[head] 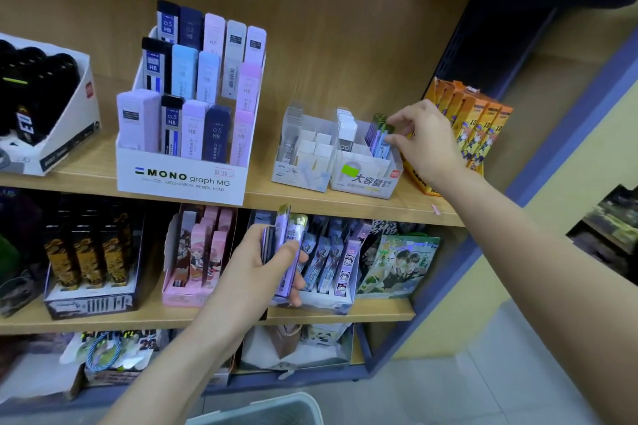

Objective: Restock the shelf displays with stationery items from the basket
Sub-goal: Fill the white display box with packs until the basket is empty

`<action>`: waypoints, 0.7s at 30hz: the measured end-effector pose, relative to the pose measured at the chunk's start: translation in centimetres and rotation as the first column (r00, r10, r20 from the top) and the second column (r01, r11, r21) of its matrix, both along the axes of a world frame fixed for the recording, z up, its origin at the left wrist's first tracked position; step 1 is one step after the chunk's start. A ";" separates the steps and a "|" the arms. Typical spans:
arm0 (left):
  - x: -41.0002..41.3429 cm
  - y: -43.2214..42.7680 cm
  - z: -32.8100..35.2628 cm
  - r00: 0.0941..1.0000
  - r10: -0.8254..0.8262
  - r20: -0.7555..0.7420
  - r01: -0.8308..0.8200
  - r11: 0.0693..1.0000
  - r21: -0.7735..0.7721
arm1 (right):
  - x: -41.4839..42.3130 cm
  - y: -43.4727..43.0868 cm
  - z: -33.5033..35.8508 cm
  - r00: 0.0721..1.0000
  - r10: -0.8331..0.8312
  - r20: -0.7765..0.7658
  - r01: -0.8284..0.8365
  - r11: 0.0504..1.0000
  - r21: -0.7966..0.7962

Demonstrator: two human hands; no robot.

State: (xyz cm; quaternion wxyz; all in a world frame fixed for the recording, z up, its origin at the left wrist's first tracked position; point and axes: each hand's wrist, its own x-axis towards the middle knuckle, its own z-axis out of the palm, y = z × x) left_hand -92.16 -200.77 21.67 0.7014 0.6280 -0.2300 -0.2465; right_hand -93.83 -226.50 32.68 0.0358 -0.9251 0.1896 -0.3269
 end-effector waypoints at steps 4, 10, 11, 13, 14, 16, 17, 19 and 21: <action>-0.3 -0.1 0.1 1.000 0.000 -0.007 0.000 1.000 -0.027 | -1.1 2.6 -0.7 0.983 0.052 0.175 -0.057 0.998 0.025; -0.6 -0.5 -0.1 0.999 0.041 0.003 -0.041 0.999 -0.033 | -3.7 10.7 -4.0 0.977 0.213 0.018 -0.206 0.915 0.347; -0.7 -0.6 0.0 0.999 0.048 0.010 -0.048 0.998 -0.037 | -3.9 11.4 -4.7 0.965 0.252 -0.072 -0.196 0.874 0.445; -0.9 -0.7 0.0 0.999 0.052 0.010 -0.052 0.998 -0.041 | -4.1 12.4 -5.5 0.934 0.336 -0.119 -0.187 0.747 0.638; -0.9 -0.7 0.0 0.999 0.045 -0.006 -0.045 0.998 -0.044 | -4.2 12.7 -5.6 0.928 0.360 -0.098 -0.187 0.676 0.713; -0.9 -0.6 0.0 0.997 0.017 -0.074 -0.022 0.997 -0.069 | -4.6 12.9 -5.3 0.920 0.388 -0.056 -0.194 0.575 0.795; -0.8 -0.6 0.0 0.994 0.001 -0.111 -0.011 0.996 -0.092 | -4.8 12.7 -4.9 0.918 0.393 -0.047 -0.197 0.557 0.807; -0.7 -0.5 0.1 0.985 -0.008 -0.173 -0.016 0.991 -0.136 | -5.3 11.9 -3.5 0.930 0.367 -0.024 -0.214 0.594 0.775; -0.4 -0.4 0.2 0.982 0.006 -0.190 -0.034 0.989 -0.143 | -5.3 10.3 -1.6 0.963 0.258 0.080 -0.251 0.742 0.622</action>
